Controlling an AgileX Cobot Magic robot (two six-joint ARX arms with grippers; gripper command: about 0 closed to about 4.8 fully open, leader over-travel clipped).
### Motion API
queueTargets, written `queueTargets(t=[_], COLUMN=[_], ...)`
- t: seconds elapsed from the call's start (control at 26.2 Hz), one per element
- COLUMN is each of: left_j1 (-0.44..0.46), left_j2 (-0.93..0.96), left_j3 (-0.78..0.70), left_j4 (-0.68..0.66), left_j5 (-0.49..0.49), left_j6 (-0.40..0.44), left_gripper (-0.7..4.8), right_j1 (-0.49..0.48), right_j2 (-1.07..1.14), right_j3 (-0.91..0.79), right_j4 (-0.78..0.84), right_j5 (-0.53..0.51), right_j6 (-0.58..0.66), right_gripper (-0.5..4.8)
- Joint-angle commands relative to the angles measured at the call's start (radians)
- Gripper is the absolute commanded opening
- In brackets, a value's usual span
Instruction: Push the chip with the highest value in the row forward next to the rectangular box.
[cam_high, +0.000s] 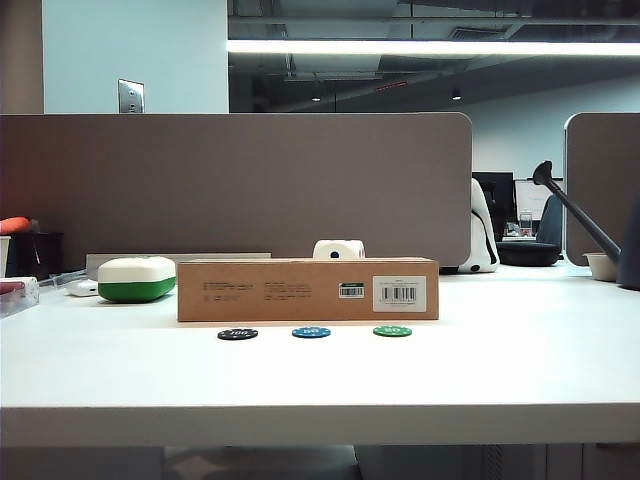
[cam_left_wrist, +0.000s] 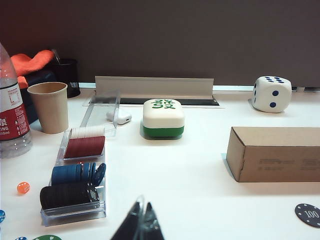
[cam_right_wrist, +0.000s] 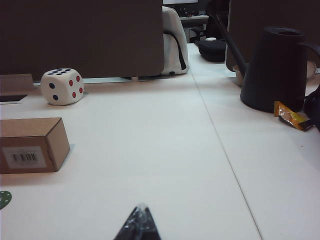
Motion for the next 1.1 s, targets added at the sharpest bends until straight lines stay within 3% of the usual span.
queueTargets(t=[0.04,0.42,0.65,0.8,1.03,1.1], left_j1=[0.002,-0.011,-0.161,-0.271,-0.408,-0.474], left_j2=[0.0,0.0,0.1,0.189,0.247,0.273], left_j3=[0.004,0.004,0.004,0.004,0.004,0.004], left_j4=[0.011,0.011,0.013,0.011,0.012,0.012], left_j5=[0.002,0.0,-0.002,-0.002,-0.002,-0.002], left_j6=[0.0,0.0,0.0,0.0,0.0,0.0], left_gripper=[-0.05,-0.05,-0.05,-0.05,-0.05,-0.05], right_j1=[-0.002,-0.002,-0.001,-0.001,-0.001,-0.001], right_j2=[0.001,0.001,0.001,0.001,0.001,0.001], right_j3=[-0.004,-0.004,-0.004,-0.004,-0.004,-0.004], right_j4=[0.016,0.017,0.017,0.017,0.016,0.018], right_j5=[0.001,0.001,-0.004,-0.006,-0.013,-0.066], right_j6=[-0.003,-0.002,0.012,0.148,0.456,0.566], right_gripper=[-0.08,-0.08,-0.08,-0.08,-0.08,-0.08])
